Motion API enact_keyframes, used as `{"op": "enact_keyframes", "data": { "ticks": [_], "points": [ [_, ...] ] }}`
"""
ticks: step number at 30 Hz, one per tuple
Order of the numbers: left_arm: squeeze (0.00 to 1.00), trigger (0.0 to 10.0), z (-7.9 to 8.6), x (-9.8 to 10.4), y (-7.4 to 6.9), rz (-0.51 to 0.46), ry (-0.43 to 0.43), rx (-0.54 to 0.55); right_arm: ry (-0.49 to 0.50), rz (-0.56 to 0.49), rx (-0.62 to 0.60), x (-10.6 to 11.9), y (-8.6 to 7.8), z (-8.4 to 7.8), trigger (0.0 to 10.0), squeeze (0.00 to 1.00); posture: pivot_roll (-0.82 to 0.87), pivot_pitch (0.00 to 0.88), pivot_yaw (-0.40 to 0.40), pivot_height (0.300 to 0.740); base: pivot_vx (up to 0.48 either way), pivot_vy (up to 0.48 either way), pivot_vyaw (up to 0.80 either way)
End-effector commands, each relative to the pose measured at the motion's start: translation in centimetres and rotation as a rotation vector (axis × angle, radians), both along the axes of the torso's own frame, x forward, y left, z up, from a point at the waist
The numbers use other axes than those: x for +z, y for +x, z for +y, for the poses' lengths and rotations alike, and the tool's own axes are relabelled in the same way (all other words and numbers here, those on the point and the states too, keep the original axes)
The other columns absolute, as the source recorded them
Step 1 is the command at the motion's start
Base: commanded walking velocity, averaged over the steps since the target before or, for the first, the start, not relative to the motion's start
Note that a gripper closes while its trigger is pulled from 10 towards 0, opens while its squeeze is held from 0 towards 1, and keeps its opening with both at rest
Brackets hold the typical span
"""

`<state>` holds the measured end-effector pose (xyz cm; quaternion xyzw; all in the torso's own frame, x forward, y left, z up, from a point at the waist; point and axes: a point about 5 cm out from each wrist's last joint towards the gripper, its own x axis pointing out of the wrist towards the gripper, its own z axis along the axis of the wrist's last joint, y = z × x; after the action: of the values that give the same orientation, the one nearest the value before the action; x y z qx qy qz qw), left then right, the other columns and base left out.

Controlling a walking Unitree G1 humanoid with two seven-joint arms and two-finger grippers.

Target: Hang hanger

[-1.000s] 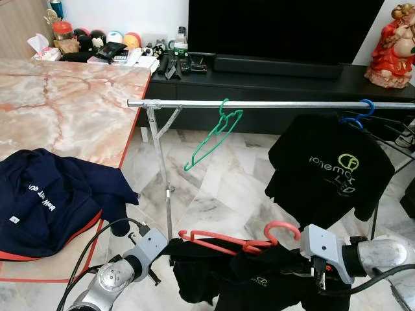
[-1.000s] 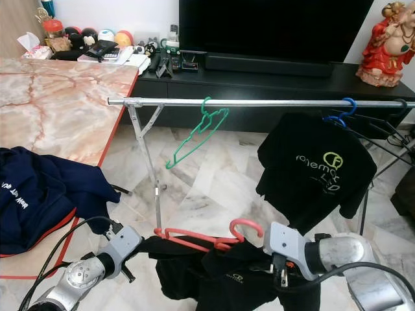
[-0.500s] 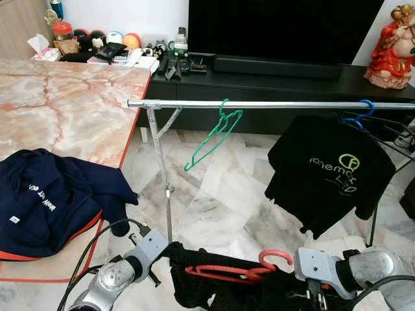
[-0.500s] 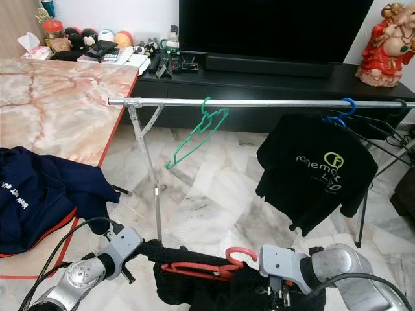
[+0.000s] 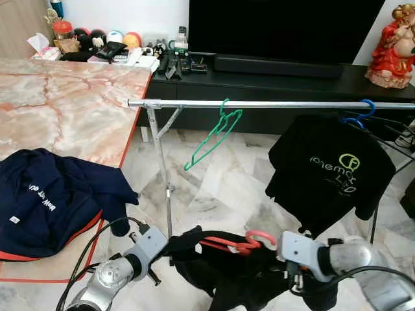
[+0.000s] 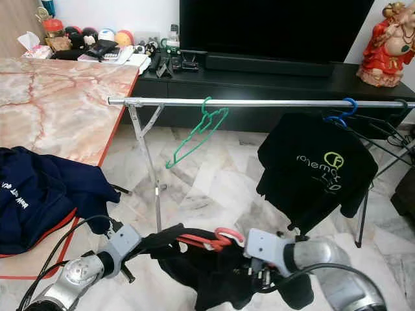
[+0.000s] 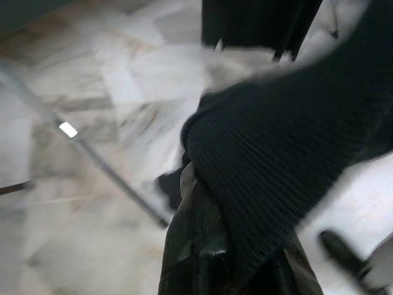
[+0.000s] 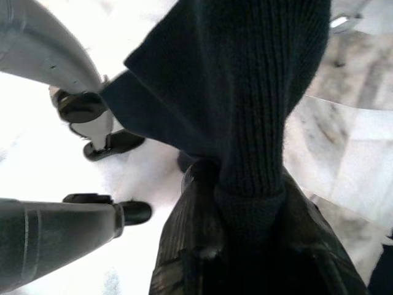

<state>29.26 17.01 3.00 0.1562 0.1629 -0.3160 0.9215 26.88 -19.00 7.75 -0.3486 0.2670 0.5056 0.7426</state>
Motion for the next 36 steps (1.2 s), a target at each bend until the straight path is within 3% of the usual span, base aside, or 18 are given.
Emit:
{"op": "enact_keyframes", "data": {
  "ticks": [1, 7, 14, 16, 21, 22, 25, 26, 27, 28, 30, 31, 32, 36],
  "points": [
    [0.00, 0.0, -0.1, 1.5, 0.4, -0.033, -0.065, -0.030, -0.042, 0.010, -0.028, -1.1, -0.2, -0.1, 0.0, 0.00, -0.01, 0.093, -0.039, 0.740, 0.000, 0.000, 0.00],
    [0.00, 0.0, 0.2, 4.2, 0.7, -0.037, -0.161, -0.105, -0.075, -0.001, -0.093, -1.9, 0.2, 0.0, 0.0, 0.00, -0.01, 0.096, -0.041, 0.740, 0.000, 0.000, 0.00],
    [0.00, 0.0, 0.3, 5.7, -0.8, 0.061, -0.174, -0.272, -0.109, -0.078, -0.247, -2.3, 1.7, -0.5, 0.0, 0.00, -0.01, 0.097, -0.042, 0.740, 0.000, 0.000, 0.00],
    [0.00, 0.0, -0.5, 6.2, -1.6, 0.107, -0.214, -0.338, -0.007, -0.087, -0.287, -2.0, 2.2, 0.6, 0.0, 0.00, -0.01, 0.095, -0.042, 0.740, 0.000, 0.000, 0.00],
    [0.00, 0.0, -2.4, 6.6, -2.7, 0.151, -0.243, -0.444, 0.108, -0.096, -0.318, -1.3, 2.8, 2.1, 0.0, 0.00, 0.00, 0.094, -0.043, 0.740, 0.000, 0.000, 0.00],
    [0.00, 0.0, -3.1, 6.7, -3.0, 0.162, -0.250, -0.471, 0.180, -0.065, -0.311, -1.1, 2.8, 3.1, 0.0, 0.00, 0.00, 0.092, -0.043, 0.740, 0.000, 0.000, 0.00],
    [0.00, 0.0, -3.8, 6.6, -3.0, 0.161, -0.240, -0.477, 0.227, -0.045, -0.281, -0.8, 2.8, 4.0, 0.0, 0.00, 0.00, 0.090, -0.043, 0.740, 0.000, 0.000, 0.00],
    [0.00, 1.8, -4.1, 6.7, -3.0, 0.158, -0.237, -0.473, 0.237, -0.039, -0.260, -0.7, 2.7, 4.3, 0.0, 0.00, 0.00, 0.088, -0.044, 0.740, 0.000, 0.000, 0.00],
    [0.00, 1.8, -4.2, 6.7, -2.9, 0.156, -0.236, -0.473, 0.238, -0.039, -0.253, -0.7, 2.7, 4.4, 0.0, 0.00, 0.00, 0.088, -0.044, 0.740, 0.000, 0.000, 0.00],
    [0.00, 10.0, -4.5, 6.9, -2.8, 0.146, -0.237, -0.473, 0.235, -0.046, -0.251, -0.7, 2.9, 4.3, 0.0, 0.00, 0.00, 0.088, -0.044, 0.740, 0.000, 0.000, 0.00],
    [0.02, 10.0, -4.6, 7.1, -3.2, 0.164, -0.238, -0.500, 0.249, -0.056, -0.262, -0.6, 3.1, 4.2, 0.0, 0.00, 0.00, 0.085, -0.042, 0.740, 0.000, 0.000, 0.00],
    [0.93, 10.0, -4.7, 7.2, -3.4, 0.178, -0.243, -0.512, 0.256, -0.058, -0.269, -0.6, 3.2, 4.2, 0.0, 0.00, 0.00, 0.085, -0.042, 0.740, 0.000, 0.000, 0.00],
    [1.00, 10.0, -4.5, 7.4, -3.7, 0.194, -0.242, -0.529, 0.265, -0.070, -0.269, -0.4, 3.3, 4.1, 0.0, 0.00, 0.00, 0.084, -0.040, 0.740, 0.000, 0.000, 0.00],
    [1.00, 10.0, -3.9, 7.5, -4.3, 0.230, -0.211, -0.547, 0.267, -0.100, -0.271, -0.2, 3.6, 4.0, 0.0, 0.00, 0.00, 0.081, -0.039, 0.740, 0.000, 0.000, 0.00]
  ]
}}
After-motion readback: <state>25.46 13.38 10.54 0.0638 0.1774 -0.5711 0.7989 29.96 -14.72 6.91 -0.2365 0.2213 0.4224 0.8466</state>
